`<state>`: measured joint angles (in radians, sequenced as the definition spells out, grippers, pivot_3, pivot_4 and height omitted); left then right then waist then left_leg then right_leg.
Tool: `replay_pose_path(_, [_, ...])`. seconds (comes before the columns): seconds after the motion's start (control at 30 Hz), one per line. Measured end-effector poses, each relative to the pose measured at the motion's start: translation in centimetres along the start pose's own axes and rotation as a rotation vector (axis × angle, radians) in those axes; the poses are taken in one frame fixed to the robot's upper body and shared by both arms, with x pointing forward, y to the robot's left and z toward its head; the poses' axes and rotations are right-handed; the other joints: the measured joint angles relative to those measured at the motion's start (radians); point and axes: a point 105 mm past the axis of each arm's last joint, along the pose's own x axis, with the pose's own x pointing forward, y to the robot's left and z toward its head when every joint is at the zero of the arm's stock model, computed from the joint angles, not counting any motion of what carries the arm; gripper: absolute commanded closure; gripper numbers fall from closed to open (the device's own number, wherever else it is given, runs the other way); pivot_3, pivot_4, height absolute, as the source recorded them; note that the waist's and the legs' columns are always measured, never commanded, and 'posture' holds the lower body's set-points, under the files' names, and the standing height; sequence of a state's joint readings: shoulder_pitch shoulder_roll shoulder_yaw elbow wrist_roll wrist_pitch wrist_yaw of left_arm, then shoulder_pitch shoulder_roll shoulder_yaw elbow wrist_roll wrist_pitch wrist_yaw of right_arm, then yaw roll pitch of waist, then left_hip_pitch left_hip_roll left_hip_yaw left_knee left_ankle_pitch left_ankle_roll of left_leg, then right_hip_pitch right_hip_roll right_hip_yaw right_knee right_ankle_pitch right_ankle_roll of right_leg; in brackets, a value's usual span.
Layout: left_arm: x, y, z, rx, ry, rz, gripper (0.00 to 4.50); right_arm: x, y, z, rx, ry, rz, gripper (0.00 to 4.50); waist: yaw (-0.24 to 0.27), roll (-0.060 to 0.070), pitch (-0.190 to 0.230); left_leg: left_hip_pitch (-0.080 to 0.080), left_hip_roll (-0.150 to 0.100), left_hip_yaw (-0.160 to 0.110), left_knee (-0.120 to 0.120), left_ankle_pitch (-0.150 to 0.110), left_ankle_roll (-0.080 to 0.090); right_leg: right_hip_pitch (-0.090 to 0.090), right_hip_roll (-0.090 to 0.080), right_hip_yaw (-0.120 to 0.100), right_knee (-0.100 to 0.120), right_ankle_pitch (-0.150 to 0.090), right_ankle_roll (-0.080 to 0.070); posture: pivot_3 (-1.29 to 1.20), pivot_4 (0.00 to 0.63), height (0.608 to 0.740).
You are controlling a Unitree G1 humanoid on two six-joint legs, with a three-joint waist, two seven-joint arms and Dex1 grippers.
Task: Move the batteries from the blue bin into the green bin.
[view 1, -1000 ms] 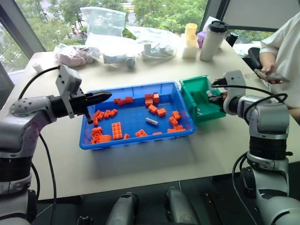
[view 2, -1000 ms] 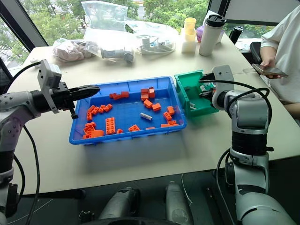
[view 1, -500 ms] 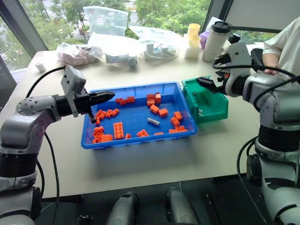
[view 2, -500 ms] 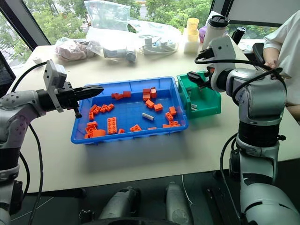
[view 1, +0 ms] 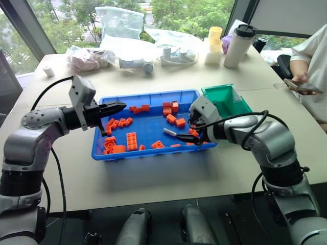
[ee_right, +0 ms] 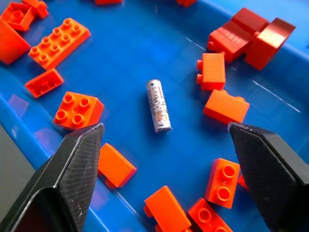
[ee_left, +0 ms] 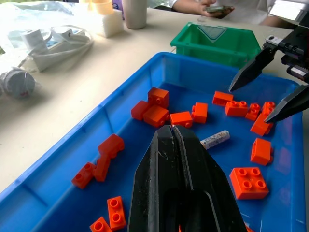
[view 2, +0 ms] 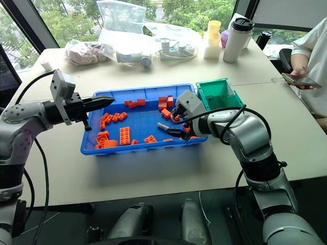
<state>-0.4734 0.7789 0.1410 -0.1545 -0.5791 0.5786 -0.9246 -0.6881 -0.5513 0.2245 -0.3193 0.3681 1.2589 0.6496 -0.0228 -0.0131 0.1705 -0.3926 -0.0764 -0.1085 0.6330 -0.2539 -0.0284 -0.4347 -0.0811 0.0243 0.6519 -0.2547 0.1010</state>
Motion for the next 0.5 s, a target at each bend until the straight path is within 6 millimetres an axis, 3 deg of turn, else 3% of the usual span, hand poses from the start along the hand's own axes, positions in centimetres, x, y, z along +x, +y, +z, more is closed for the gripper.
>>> replay_pose_path(0.13, [-0.3, -0.2, -0.3, -0.005, 0.007, 0.014, 4.50, 2.1, 0.1, -1.0, 0.009, 0.022, 0.032, 0.26, 0.002, 0.000, 0.000, 0.000, 0.000, 0.000, 0.000, 0.000, 0.000, 0.000, 0.000, 0.000, 0.000, 0.000, 0.000, 0.00, 0.150, 0.740])
replay_pose_path(0.37, [-1.0, -1.2, -0.3, 0.009, 0.027, -0.002, 4.50, 4.7, 0.3, -0.6, -0.033, 0.013, 0.073, 0.26, 0.002, -0.001, 0.000, 0.000, 0.000, 0.000, 0.000, 0.000, 0.000, 0.000, 0.000, 0.000, 0.000, 0.000, 0.000, 0.00, 0.150, 0.740])
replay_pose_path(0.47, [-1.1, -1.8, -0.8, 0.001, 0.045, -0.016, 4.50, 5.1, 0.3, -0.3, -0.077, 0.008, 0.078, 1.11, 0.002, -0.001, 0.000, 0.001, 0.000, 0.000, 0.000, 0.000, 0.000, 0.001, 0.001, 0.000, 0.000, 0.000, 0.000, 0.00, 0.150, 0.740])
replay_pose_path(0.5, [-1.1, -1.8, -0.9, -0.002, 0.047, -0.017, 4.50, 5.2, 0.3, -0.2, -0.099, 0.008, 0.078, 1.60, 0.002, -0.001, 0.000, 0.001, 0.000, -0.001, 0.000, 0.000, 0.000, 0.001, 0.001, 0.000, 0.000, 0.000, 0.000, 0.00, 0.150, 0.740])
